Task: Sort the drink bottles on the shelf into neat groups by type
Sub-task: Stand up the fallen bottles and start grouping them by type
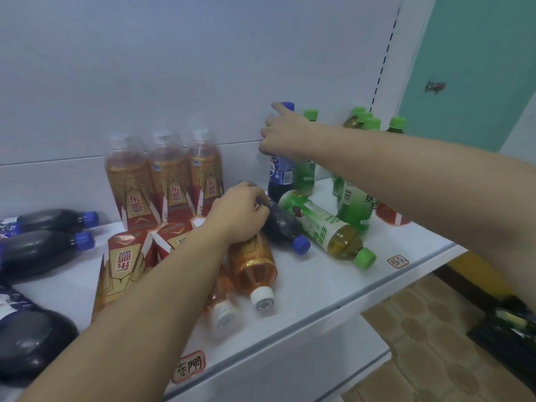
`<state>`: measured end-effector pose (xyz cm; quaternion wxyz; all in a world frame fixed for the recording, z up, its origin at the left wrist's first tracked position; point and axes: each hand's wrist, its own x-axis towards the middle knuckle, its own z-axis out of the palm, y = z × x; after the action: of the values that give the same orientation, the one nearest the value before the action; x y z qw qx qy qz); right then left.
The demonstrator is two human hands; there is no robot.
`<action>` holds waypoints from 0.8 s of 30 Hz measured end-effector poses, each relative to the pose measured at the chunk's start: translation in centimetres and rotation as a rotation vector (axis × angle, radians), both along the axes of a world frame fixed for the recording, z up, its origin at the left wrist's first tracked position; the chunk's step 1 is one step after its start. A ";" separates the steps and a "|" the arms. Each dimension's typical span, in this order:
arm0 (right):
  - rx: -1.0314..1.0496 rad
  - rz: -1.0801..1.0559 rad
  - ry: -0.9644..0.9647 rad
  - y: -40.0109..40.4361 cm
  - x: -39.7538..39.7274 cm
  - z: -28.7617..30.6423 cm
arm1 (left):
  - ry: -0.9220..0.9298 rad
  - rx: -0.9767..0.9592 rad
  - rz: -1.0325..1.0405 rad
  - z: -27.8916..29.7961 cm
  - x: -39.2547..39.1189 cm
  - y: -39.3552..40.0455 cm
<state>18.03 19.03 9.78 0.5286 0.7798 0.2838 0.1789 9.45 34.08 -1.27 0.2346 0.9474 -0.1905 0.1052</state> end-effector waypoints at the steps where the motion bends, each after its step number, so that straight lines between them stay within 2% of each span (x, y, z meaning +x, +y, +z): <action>1: 0.012 0.015 -0.002 -0.1 0.0 0.0 | 0.006 -0.005 0.033 0.1 0.0 0.1; 5: 0.131 0.030 -0.011 -1.1 -0.7 0.1 | 0.052 0.003 0.145 0.3 -0.3 0.0; 10: 0.480 0.197 0.062 -2.6 -4.2 -1.3 | 0.091 0.147 0.165 2.3 -0.6 0.3; 12: 0.644 0.225 0.228 -3.3 -6.4 -2.9 | 0.115 0.270 0.121 3.2 -0.7 0.9; 14: 0.753 0.105 0.464 -3.6 -8.5 -4.8 | 0.130 0.390 0.116 3.6 -0.8 1.7; 16: 0.794 0.000 0.569 -3.9 -9.9 -6.6 | 0.150 0.454 0.120 3.4 -0.9 2.4; 18: 0.805 -0.034 0.552 -4.2 -10.8 -8.3 | 0.167 0.413 0.099 2.5 -1.2 2.8; 21: 0.798 -0.019 0.425 -4.5 -11.7 -10.2 | 0.193 0.234 0.069 0.7 -1.9 3.0; 24: 0.777 0.052 0.348 -4.5 -12.3 -11.1 | 0.171 0.201 0.067 -0.1 -2.0 3.2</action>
<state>5.71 14.53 -1.29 0.1350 0.9322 0.2998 0.1514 7.42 37.30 -1.34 0.1503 0.9775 -0.1477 0.0125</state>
